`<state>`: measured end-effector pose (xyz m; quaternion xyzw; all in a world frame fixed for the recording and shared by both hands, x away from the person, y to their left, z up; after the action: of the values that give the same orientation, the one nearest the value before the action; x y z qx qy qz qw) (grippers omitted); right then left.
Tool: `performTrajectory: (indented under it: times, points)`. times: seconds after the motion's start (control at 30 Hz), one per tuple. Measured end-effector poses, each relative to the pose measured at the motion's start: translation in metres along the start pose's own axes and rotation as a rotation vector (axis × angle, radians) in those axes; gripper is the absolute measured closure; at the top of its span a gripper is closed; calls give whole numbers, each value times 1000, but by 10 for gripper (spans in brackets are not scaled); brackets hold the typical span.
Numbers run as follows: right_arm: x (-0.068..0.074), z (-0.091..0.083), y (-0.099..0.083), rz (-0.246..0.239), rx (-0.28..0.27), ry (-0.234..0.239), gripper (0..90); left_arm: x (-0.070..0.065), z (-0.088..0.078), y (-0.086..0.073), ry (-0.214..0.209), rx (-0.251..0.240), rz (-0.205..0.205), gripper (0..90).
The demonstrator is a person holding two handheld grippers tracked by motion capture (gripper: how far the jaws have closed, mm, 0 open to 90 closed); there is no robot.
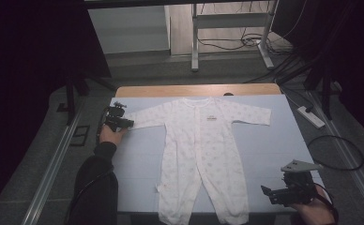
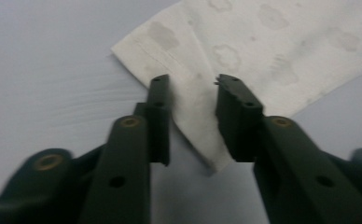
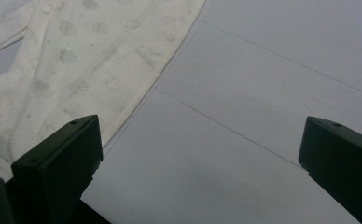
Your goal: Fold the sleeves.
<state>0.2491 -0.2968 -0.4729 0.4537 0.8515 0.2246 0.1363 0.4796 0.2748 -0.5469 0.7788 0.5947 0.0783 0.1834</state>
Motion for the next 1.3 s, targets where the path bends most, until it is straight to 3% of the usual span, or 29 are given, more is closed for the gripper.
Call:
performTrajectory:
  times: [0.1,0.17,0.57,0.9,1.3]
  points:
    - [0,0,0,-1,0,-1,0,-3,0,1,-39,7,-10,796]
    - [0,0,0,-3,0,0,0,-4,0,1,-43,12,-8,866]
    - [0,0,0,-5,-2,1,0,-2,-3,3,-53,12,-23,879]
    - [1,0,0,-6,-1,0,0,0,-15,4,-98,-49,-34,879]
    - [1,0,0,-7,-1,0,0,-6,-27,8,-126,-93,-2,879]
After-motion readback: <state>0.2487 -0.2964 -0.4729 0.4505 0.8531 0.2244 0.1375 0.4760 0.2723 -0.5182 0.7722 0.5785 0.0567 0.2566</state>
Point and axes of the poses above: each handheld gripper's, and its own axes: z roughly forward along the jaws, y roughly out of its top, x roughly to its left, the point moved 2 cm from there along z, roughly forward along the jaws, and after that the axes turned 9 degrees about x, right-handed, at the moved point
